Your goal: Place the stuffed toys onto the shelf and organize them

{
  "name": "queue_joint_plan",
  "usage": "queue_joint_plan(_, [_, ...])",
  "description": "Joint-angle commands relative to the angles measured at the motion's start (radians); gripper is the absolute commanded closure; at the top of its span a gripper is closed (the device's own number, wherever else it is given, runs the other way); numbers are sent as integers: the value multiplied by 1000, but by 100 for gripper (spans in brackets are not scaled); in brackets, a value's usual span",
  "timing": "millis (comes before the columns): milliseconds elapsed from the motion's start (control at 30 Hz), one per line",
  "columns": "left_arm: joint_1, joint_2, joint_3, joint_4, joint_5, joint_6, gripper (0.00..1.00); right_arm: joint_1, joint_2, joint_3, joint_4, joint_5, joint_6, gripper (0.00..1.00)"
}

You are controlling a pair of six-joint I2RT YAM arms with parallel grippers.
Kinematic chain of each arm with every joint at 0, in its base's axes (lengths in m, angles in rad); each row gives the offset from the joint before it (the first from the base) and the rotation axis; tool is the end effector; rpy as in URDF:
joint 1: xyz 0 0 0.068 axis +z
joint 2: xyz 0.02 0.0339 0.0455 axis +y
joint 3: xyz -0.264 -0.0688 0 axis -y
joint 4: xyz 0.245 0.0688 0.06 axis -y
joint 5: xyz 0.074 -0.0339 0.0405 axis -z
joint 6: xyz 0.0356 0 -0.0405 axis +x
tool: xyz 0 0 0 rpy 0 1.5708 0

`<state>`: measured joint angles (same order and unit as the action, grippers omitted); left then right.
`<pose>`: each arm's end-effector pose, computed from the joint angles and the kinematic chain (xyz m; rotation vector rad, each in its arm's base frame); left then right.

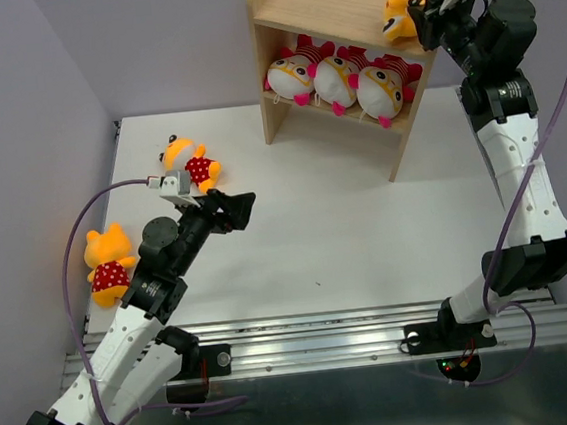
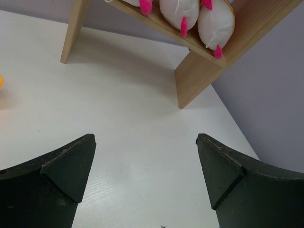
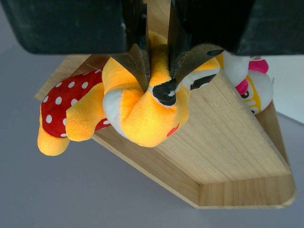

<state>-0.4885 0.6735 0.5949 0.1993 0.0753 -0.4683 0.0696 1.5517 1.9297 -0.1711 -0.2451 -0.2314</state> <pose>0.1500 -0.0828 0.3319 0.0791 1.5033 -0.8318 0.3253 0.0313 0.5459 -0.4063 1.3086 0.0315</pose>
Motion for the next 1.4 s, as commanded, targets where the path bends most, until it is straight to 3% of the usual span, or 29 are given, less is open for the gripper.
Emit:
queue_joint_plan(0, [8, 0, -17, 83, 21, -3, 1, -24, -50, -11, 47, -86, 7, 99])
queue_joint_plan(300, [11, -9, -24, 77, 29, -6, 2, -47, -68, -74, 45, -146, -11, 94])
queue_joint_plan(333, [11, -12, -26, 75, 27, -7, 1, -56, -68, -77, 45, -137, -13, 87])
queue_joint_plan(500, [13, -11, -27, 77, 27, -10, 1, -65, -81, -84, 45, -128, -14, 68])
queue_joint_plan(633, [14, 3, -18, 88, 30, -12, 2, -74, -94, -89, 45, -137, -6, 41])
queue_joint_plan(767, [16, 18, -7, 91, 38, -9, 1, -74, -117, -95, 45, -163, 6, 30])
queue_joint_plan(1000, [18, 23, 3, 89, 37, -13, 2, -74, -142, -89, 45, -167, 17, 0])
queue_joint_plan(1233, [19, 29, 28, 63, 17, -26, 1, -74, -148, -52, 42, -259, 26, 0])
queue_joint_plan(1333, [27, 41, 63, 3, -22, -47, 1, -74, -140, -5, 4, -382, -19, 0])
queue_joint_plan(1367, [34, 58, 77, -21, -38, -56, 1, -74, -133, 21, -71, -513, -38, 0])
